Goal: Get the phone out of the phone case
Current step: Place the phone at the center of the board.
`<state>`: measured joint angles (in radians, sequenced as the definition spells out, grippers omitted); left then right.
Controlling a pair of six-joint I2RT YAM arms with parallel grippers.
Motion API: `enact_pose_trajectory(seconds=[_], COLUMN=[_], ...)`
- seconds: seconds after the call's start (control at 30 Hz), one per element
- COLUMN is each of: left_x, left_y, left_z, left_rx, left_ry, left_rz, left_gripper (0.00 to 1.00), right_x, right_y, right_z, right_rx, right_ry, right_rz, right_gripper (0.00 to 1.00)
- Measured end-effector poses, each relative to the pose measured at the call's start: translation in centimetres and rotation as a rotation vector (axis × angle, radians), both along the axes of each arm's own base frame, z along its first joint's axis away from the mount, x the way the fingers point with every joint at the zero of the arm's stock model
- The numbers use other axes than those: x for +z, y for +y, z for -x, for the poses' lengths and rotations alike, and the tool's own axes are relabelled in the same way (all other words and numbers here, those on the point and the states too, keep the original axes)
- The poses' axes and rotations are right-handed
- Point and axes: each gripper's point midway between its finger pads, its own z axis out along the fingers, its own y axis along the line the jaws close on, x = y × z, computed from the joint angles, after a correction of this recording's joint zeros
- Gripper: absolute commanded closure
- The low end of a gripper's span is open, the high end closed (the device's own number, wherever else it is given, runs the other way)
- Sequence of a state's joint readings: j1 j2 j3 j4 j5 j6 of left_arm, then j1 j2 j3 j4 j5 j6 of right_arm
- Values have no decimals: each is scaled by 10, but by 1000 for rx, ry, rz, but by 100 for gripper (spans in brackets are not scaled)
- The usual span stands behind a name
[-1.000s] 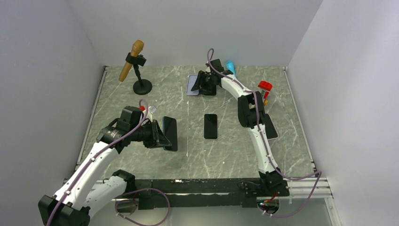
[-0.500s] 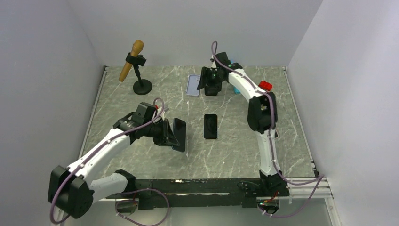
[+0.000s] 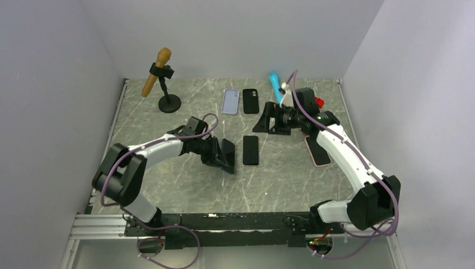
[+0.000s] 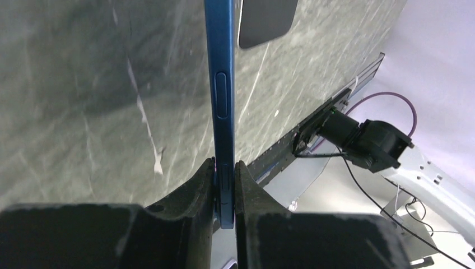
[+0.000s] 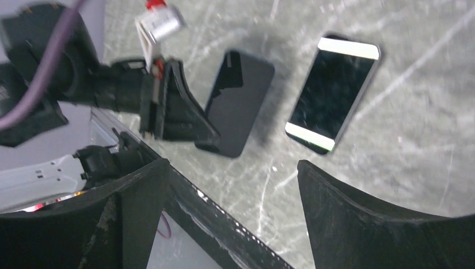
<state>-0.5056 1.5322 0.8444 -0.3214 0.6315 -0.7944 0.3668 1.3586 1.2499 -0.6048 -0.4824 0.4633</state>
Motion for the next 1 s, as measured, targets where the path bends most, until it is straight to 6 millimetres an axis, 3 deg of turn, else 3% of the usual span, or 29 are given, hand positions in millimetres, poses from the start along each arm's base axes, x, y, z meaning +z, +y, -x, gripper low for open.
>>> enact_pose_trajectory(seconds=[0.1,0.2,0.47,1.0], left_x=[-10,-20,-31,-45], left_y=[-10,-16,-23,-26], left_z=[-15,-27,-34,-52], left_rx=[-12,-31,-41,-17], left_ry=[6,11,13,20], left_rz=[-5,-12,10,49], left_gripper=[100,100,100,99], right_x=[-29,-42,-20,-22], right_y=[-16,-26,-40,-54], right_z=[23,41,50,53], right_rx=[-20,-36,-85,-164], right_ry=[65,106,37,64], right_rz=[20,28,-4,-45], right_gripper=[13,12,12,12])
